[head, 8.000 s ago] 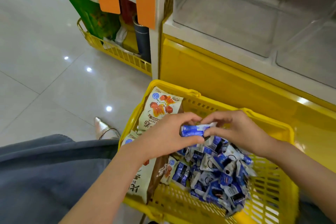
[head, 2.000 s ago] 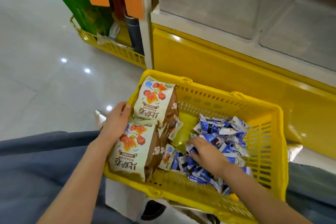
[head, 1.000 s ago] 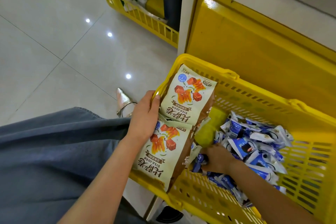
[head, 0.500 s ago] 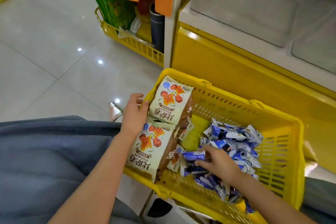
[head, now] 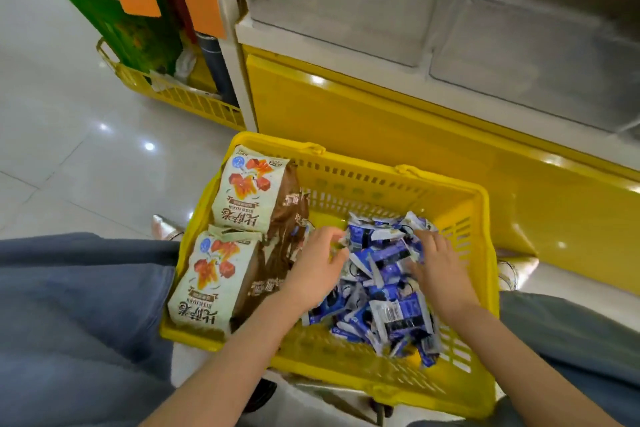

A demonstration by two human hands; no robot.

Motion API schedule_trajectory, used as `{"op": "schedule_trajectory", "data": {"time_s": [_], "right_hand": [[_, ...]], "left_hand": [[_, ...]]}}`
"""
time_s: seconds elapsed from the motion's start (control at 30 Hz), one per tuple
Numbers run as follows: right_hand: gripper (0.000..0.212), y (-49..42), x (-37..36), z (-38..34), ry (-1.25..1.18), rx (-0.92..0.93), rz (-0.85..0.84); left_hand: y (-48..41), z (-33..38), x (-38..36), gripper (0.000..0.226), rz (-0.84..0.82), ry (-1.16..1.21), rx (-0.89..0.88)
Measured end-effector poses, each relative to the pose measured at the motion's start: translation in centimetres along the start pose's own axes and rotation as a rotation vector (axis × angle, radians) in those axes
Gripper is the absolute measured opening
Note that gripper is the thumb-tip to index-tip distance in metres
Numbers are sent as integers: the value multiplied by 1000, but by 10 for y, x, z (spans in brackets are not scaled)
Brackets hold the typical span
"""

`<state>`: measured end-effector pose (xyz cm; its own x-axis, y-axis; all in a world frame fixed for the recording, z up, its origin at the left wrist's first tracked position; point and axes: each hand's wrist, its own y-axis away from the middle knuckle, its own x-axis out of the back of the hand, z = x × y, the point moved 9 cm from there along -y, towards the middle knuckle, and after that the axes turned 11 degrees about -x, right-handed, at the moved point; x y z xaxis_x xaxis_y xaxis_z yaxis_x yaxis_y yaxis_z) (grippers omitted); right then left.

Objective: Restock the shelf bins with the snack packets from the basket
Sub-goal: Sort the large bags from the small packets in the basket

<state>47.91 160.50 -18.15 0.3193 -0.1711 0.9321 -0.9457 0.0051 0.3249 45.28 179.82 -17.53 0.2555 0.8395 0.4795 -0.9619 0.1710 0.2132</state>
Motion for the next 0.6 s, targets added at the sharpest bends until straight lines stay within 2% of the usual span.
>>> {"op": "schedule_trajectory", "data": {"time_s": [0.1, 0.17, 0.23, 0.37, 0.47, 0.6], "right_hand": [[43, 17, -19, -32, -92, 225, -131], [38, 31, -40, -44, -123, 321, -249], [35, 43, -64, -53, -195, 342, -352], [39, 42, -120, -60, -364, 55, -553], [40, 35, -152, -63, -397, -115, -645], [43, 23, -171, -67, -485, -267, -643]], "left_hand": [[-8, -52, -46, 47, -213, 8, 238], [-13, -79, -61, 54, -299, -101, 297], [-20, -97, -69, 53, -345, -174, 295], [-26, -119, -91, 49, -546, -231, 269], [-25, -131, -100, 48, -701, -394, 191], [-27, -145, -95, 57, -753, -667, 140]]}}
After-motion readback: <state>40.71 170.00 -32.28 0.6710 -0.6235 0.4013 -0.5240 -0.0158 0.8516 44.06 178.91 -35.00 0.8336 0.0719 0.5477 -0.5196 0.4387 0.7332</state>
